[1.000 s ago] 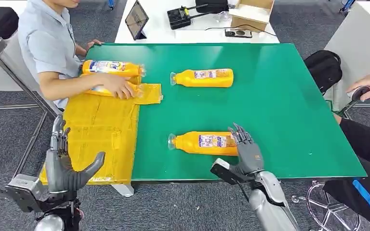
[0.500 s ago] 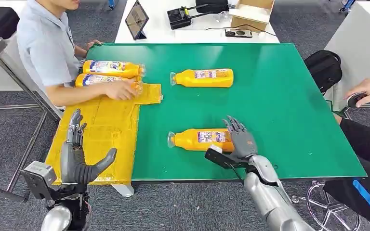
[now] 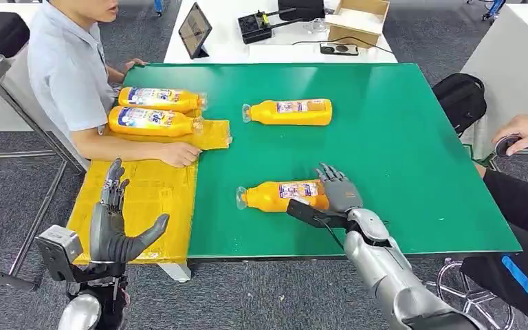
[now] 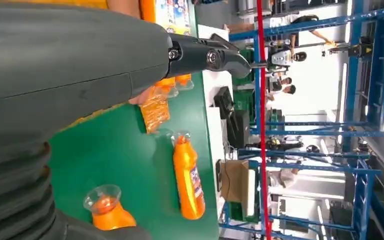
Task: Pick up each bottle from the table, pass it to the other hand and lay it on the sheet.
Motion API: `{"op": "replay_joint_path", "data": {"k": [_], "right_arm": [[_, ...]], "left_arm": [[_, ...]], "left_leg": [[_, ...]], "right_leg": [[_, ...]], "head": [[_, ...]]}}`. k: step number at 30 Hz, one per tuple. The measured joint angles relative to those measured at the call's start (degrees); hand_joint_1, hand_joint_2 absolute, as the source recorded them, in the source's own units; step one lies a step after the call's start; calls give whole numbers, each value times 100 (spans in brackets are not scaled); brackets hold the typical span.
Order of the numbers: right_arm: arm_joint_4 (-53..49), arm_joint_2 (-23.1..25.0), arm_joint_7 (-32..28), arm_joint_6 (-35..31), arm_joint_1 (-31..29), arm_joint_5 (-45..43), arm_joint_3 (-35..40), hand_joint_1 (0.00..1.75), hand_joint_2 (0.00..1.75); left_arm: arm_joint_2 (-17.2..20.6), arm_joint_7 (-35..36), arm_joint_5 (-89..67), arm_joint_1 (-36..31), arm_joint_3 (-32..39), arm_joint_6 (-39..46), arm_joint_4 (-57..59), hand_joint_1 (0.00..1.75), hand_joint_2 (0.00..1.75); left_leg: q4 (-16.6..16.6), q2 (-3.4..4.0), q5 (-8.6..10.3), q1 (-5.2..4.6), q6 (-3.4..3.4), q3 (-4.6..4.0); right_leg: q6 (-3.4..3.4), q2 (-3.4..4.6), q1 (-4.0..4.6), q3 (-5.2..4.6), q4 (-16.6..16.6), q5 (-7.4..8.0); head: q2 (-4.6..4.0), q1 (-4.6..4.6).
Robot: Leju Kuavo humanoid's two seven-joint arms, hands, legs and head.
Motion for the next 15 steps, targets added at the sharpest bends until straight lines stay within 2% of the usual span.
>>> {"op": "replay_joint_path", "data": {"k": [9, 15], "right_arm": [[232, 7, -225, 330, -224, -315, 33, 148, 175], [301, 17, -380, 487, -280, -561, 31, 161, 175]], "left_arm": [[22, 2, 6, 0, 11, -46, 2, 0, 175], [24, 2, 9, -5, 15, -50, 15, 0, 175]], "left_leg": [[0, 4, 1, 0, 0, 23], [0, 5, 1, 0, 0, 24]], "right_leg": [[-2, 1, 0, 18, -1, 3], [-2, 2, 1, 18, -1, 2]], "head": [[0, -2], [0, -2]]}}
